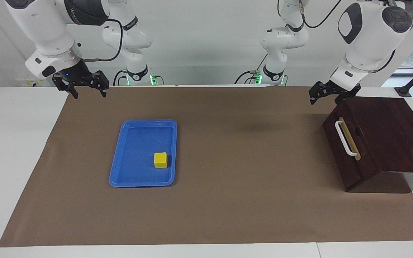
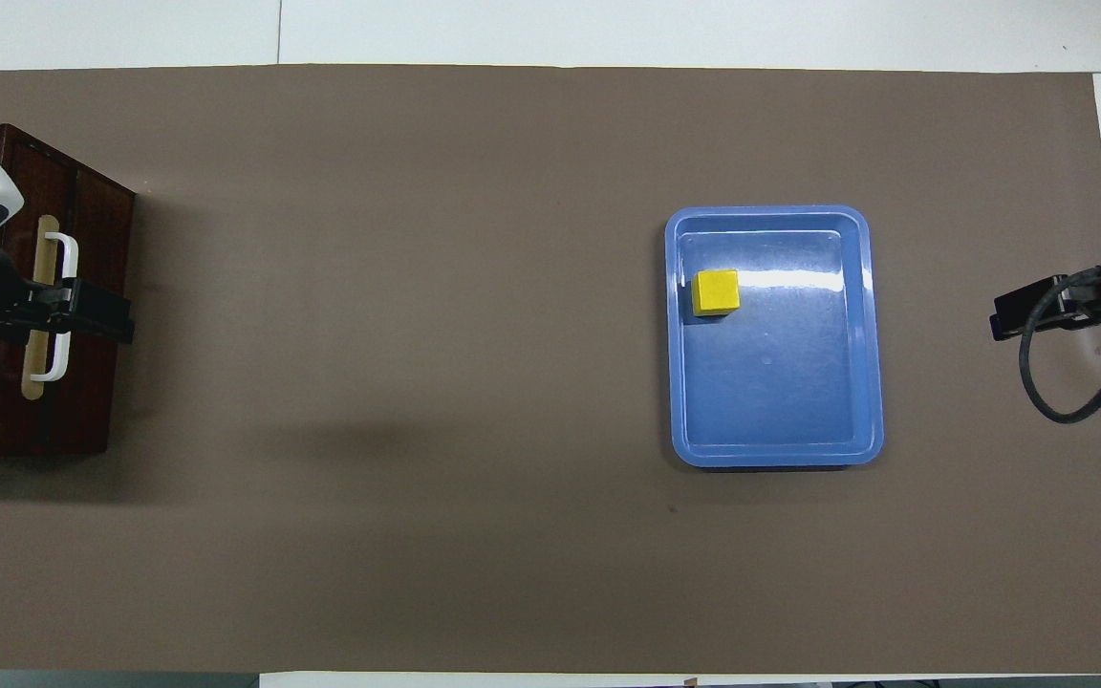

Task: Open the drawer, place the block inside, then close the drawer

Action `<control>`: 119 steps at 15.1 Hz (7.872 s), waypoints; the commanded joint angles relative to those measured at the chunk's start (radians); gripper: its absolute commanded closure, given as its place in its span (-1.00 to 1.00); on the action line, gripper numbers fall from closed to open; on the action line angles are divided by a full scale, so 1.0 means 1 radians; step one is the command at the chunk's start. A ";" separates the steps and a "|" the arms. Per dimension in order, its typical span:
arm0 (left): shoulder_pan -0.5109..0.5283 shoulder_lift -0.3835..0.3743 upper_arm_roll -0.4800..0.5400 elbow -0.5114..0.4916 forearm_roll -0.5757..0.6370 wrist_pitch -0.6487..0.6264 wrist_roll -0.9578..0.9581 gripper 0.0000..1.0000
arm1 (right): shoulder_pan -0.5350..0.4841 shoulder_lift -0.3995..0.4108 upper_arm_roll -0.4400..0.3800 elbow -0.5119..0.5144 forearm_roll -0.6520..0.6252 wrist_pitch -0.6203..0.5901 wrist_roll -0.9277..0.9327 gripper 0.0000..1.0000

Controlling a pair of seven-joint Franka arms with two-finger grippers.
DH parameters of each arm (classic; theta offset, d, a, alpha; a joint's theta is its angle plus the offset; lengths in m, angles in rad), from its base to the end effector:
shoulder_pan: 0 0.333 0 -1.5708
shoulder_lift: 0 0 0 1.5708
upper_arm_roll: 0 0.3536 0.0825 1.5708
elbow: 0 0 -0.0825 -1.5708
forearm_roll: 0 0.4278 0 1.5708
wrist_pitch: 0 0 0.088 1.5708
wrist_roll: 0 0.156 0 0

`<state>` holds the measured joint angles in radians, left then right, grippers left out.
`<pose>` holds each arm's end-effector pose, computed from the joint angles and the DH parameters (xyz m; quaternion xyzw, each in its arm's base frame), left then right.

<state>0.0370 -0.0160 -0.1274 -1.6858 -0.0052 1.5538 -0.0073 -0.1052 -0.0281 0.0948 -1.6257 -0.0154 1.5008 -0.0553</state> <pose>0.5776 -0.0536 0.5625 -0.9975 0.0413 0.0580 0.0013 0.5749 -0.0078 0.5960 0.9985 0.0222 -0.0487 0.0074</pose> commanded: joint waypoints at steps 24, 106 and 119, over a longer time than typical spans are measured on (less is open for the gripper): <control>-0.003 -0.025 -0.001 -0.020 -0.016 0.012 -0.008 -1.00 | -0.019 0.142 0.008 -0.307 0.529 0.353 1.006 -1.00; -0.253 0.100 -0.009 0.035 -0.013 0.189 -1.102 -1.00 | 0.353 0.227 0.017 -0.114 0.778 0.542 1.670 1.00; -0.380 0.131 -0.008 0.026 -0.012 0.230 -1.824 -1.00 | 0.552 0.297 0.019 -0.065 0.828 0.731 1.757 1.00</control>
<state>-0.2972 0.1058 -0.1520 -1.6447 -0.0048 1.7674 -1.7489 0.4513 0.2613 0.1129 -1.7149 0.8015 2.2434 1.6961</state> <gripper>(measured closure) 0.000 0.449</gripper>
